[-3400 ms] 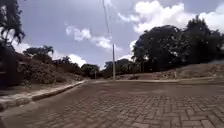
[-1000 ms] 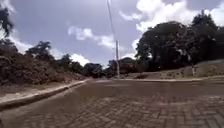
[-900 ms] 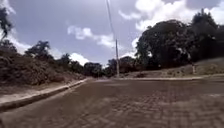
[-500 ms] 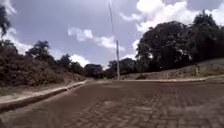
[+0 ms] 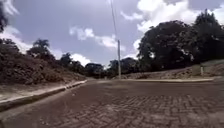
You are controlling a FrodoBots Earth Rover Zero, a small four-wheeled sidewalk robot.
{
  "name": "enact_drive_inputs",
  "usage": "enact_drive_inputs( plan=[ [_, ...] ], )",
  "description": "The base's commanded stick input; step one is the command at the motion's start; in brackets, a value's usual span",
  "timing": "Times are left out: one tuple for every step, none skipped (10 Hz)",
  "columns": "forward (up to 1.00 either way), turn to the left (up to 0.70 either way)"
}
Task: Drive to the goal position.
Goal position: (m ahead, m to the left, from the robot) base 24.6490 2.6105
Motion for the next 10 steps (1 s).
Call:
enact_drive_inputs(
  plan=[
    [0.70, 0.00],
    [0.70, 0.00],
    [0.70, 0.00],
    [0.70, 0.00],
    [0.70, 0.00],
    [0.70, 0.00],
    [0.70, 0.00],
    [0.70, 0.00],
    [0.70, 0.00],
    [0.70, 0.00]
  ],
)
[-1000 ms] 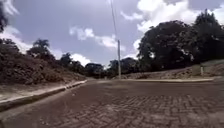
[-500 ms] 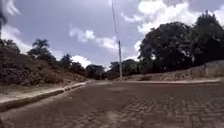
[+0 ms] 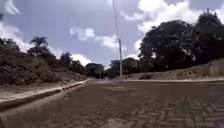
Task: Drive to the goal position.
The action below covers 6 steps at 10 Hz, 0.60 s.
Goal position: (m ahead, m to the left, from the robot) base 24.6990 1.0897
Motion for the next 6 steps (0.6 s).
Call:
enact_drive_inputs(
  plan=[
    [0.70, 0.00],
    [0.70, 0.00],
    [0.70, 0.00],
    [0.70, 0.00],
    [0.70, 0.00],
    [0.70, 0.00]
  ],
)
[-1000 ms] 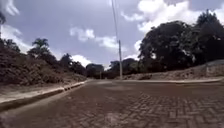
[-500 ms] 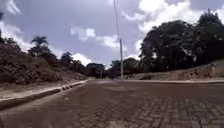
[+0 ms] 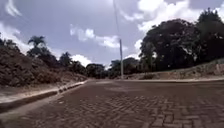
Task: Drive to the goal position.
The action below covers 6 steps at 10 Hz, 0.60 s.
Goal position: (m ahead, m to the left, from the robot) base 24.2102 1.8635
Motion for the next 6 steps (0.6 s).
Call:
enact_drive_inputs(
  plan=[
    [0.70, 0.00],
    [0.70, 0.00],
    [0.70, 0.00],
    [0.70, 0.00],
    [0.70, 0.00],
    [0.70, 0.00]
  ],
)
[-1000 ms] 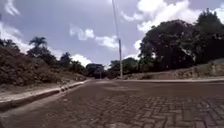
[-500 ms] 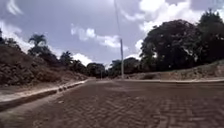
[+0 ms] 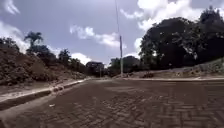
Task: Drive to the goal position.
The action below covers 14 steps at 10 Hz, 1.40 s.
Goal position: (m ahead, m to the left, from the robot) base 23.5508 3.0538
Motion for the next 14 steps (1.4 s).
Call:
enact_drive_inputs(
  plan=[
    [0.70, 0.00],
    [0.70, 0.00],
    [0.70, 0.00],
    [0.70, 0.00],
    [0.70, 0.00],
    [0.70, 0.00],
    [0.70, 0.00],
    [0.70, 0.00],
    [0.70, 0.00],
    [0.70, 0.00],
    [0.70, 0.00],
    [0.70, 0.00],
    [0.70, 0.00],
    [0.70, 0.00]
  ],
)
